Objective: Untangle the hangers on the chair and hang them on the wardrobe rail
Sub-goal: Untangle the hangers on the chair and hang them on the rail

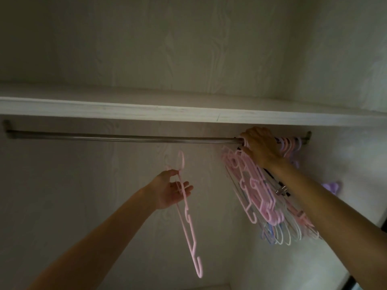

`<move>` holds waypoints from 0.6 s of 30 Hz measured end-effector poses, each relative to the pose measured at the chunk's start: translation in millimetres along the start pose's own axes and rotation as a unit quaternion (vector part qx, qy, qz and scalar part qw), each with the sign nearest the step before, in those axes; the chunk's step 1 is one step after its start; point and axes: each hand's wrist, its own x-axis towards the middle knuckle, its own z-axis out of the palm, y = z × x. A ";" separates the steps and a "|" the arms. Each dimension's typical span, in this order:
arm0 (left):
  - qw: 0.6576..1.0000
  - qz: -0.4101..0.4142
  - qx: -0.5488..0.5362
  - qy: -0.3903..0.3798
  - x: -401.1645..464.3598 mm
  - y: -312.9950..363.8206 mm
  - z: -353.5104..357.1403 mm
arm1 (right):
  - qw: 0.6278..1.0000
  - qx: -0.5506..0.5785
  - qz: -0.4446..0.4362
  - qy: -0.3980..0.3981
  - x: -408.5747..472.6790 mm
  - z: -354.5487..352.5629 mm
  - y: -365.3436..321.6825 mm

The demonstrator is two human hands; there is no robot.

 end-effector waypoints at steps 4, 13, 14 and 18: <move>1.000 0.004 0.013 -0.005 4.1 0.6 1.4 | 0.999 0.038 0.023 -0.015 -7.6 -7.9 -5.2; 0.993 0.039 0.092 -0.062 -0.3 -6.2 37.4 | 0.930 0.295 0.054 -0.215 -57.0 -51.3 -146.5; 0.990 0.040 0.110 -0.074 -1.6 -8.3 43.6 | 0.935 0.281 0.061 -0.206 -60.5 -50.2 -147.2; 0.918 0.113 0.378 0.031 -14.2 5.2 61.2 | 0.931 0.296 0.110 -0.184 -69.3 -45.1 -137.3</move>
